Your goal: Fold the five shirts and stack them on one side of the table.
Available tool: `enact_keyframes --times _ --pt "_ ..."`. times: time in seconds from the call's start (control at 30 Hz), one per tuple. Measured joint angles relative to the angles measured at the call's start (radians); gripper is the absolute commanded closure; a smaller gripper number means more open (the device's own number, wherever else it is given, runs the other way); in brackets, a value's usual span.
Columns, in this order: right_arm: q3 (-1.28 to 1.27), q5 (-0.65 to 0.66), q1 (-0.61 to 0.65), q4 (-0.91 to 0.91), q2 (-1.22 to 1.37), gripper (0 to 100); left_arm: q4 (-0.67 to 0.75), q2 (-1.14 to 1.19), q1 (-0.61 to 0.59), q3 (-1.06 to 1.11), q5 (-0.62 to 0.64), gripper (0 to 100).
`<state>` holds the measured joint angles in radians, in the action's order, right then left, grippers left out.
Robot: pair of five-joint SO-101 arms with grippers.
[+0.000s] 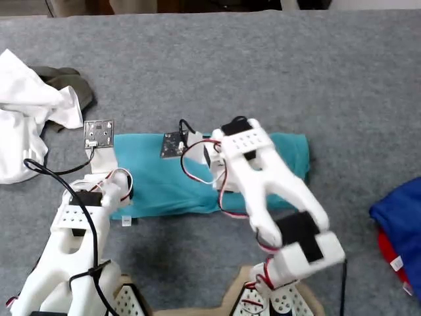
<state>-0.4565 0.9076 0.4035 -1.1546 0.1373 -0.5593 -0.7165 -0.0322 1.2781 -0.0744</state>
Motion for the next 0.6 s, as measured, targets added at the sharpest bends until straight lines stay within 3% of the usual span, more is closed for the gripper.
enact_keyframes --times 0.27,0.4,0.6 --pt "0.126 -0.002 -0.015 -0.063 0.109 99.2 0.0 0.0 0.0 0.0 0.0 98" --pt "0.147 -0.002 -0.023 -0.199 -0.049 99.1 0.0 0.0 0.0 0.0 0.0 98" --pt "0.149 0.005 -0.167 -0.288 -0.262 99.1 0.0 0.0 0.0 0.0 0.0 98"
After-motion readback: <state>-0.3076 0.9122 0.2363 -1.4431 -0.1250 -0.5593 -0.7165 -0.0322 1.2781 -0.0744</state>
